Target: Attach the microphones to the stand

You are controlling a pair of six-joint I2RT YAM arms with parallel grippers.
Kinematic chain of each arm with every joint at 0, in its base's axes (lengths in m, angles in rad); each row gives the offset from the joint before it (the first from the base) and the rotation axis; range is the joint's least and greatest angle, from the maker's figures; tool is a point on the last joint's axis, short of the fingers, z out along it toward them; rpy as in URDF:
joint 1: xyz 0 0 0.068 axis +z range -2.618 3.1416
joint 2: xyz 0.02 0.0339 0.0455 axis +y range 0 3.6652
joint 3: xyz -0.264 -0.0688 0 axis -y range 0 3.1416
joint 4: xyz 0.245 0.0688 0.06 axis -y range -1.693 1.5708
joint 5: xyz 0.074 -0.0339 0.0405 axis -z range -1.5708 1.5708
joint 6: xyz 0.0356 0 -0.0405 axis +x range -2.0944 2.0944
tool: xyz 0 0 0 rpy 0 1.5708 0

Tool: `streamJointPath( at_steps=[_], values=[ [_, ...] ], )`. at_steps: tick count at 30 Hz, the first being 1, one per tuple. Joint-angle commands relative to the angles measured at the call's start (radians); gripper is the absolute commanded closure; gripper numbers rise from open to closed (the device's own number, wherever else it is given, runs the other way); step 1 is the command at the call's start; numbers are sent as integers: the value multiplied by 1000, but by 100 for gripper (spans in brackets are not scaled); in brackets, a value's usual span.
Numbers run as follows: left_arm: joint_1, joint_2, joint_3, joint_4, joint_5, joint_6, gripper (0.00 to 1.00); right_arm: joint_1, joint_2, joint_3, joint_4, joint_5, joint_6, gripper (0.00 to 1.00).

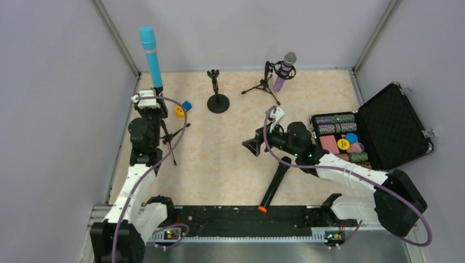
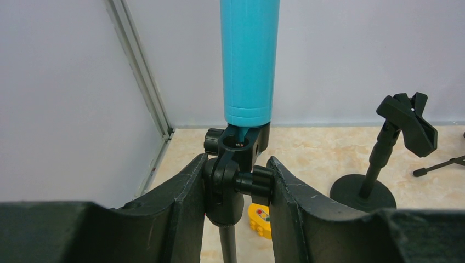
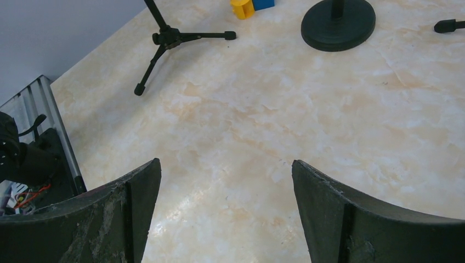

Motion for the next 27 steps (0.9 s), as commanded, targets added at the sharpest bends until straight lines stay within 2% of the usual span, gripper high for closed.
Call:
streamJointPath(
  at_steps=[1,8,11,17,27],
  values=[
    [5,-45,-41,107,-9,-17,100,-11,3,-10,29,-10,14,13],
    [5,-114,-81,57,-14,-26,98,-11,13,-6,43,-12,20,13],
    [5,-136,-93,32,2,-34,88,-10,15,-5,47,-13,24,13],
    [5,-154,-92,-22,16,-58,57,-10,16,-1,47,-12,24,13],
    [4,-167,-61,-96,22,-77,29,-11,18,-3,52,-16,30,13]
  ],
)
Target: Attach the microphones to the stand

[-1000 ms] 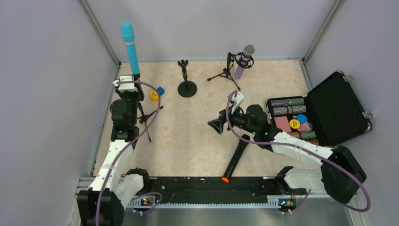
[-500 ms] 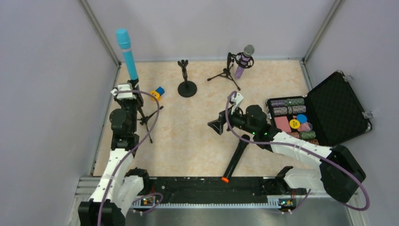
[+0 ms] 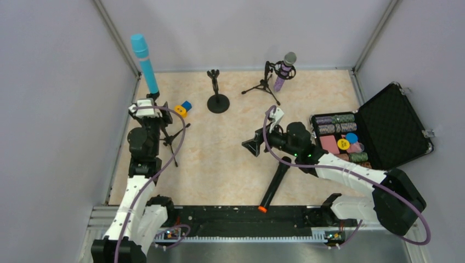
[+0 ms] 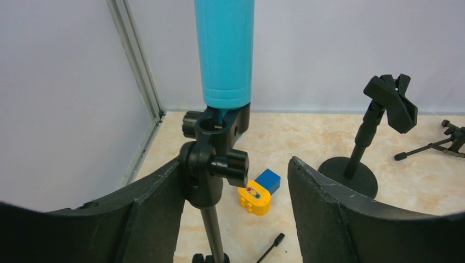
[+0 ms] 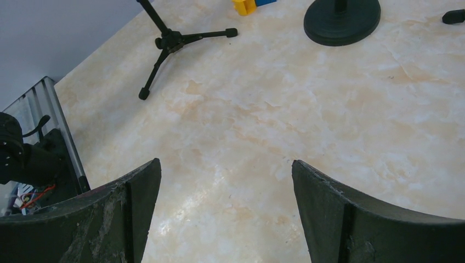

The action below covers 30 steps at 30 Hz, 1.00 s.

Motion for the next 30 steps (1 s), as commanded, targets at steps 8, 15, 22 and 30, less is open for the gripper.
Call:
streamJointPath(
  at_steps=[8,15,22,30],
  values=[
    [3,-62,50,-68,-17,-21,13,-9,6,5,46,-15,10,13],
    [4,-112,106,-196,-20,0,8,-10,25,10,55,-36,18,13],
    [3,-189,170,-329,83,14,1,-11,37,21,54,-50,24,13],
    [3,-203,240,-382,532,17,1,-10,46,23,57,-61,35,13]
  ],
)
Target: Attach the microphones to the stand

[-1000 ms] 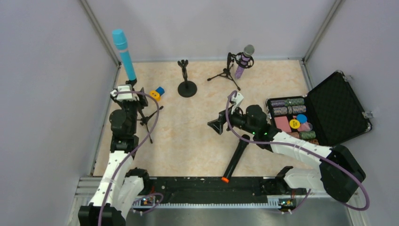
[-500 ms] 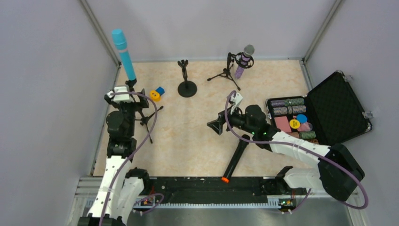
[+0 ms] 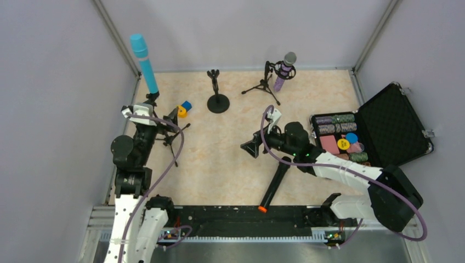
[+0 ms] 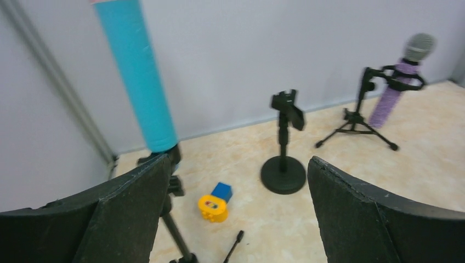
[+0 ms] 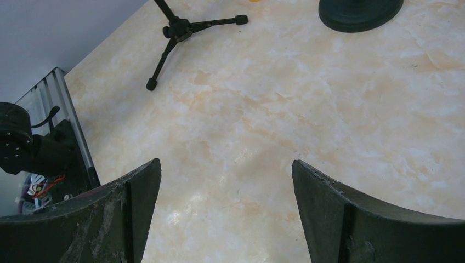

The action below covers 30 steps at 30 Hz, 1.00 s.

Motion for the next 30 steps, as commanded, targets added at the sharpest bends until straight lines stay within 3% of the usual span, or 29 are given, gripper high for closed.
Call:
streamJointPath(
  at_steps=[1,9,15,30],
  values=[
    [3,12,66,-17,349,-2,1,-10,8,23,38,-19,14,13],
    [0,111,95,7,634,-52,2,-11,7,17,35,-16,36,13],
    [-39,211,84,47,672,-153,4,-19,25,34,-1,0,64,13],
    [-326,501,205,-32,246,-221,2,-127,71,77,-153,51,199,12]
  ],
)
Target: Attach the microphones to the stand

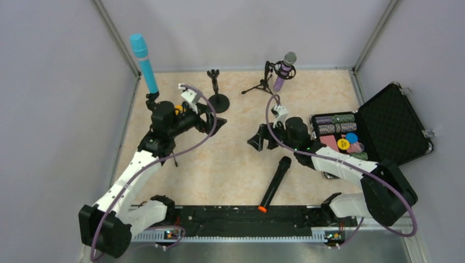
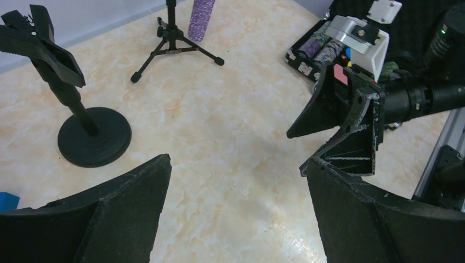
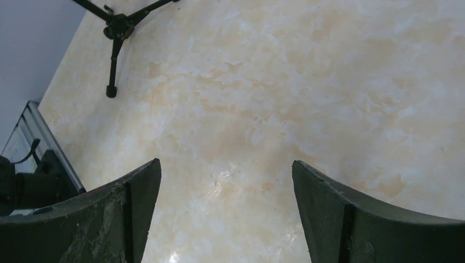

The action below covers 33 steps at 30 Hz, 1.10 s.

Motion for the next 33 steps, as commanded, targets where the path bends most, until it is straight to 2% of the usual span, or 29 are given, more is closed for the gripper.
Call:
streamJointPath(
  at_steps=[1,5,14,20,24,26,31,33],
  values=[
    [-40,97,108,1,-195,-89,2,-48,6,56,-50,19,67,12],
    [-42,220,206,-20,-328,-176,1,-81,-1,63,-86,21,80,12],
    [-53,427,401,-29,-606,-182,1,-130,-35,65,-130,21,62,12],
    [-71,566,511,-28,-682,-138,2,-139,-34,64,-141,21,54,12],
    [-89,664,594,-93,-736,-91,6,-143,-34,64,-146,18,52,12],
    [-92,718,644,-120,-756,-73,10,-144,-35,62,-147,18,50,12],
    [-94,780,697,-148,-780,-43,27,-147,-38,58,-147,14,51,12],
    [-94,784,694,-144,-770,-23,50,-147,-39,56,-147,11,51,12]
  ],
)
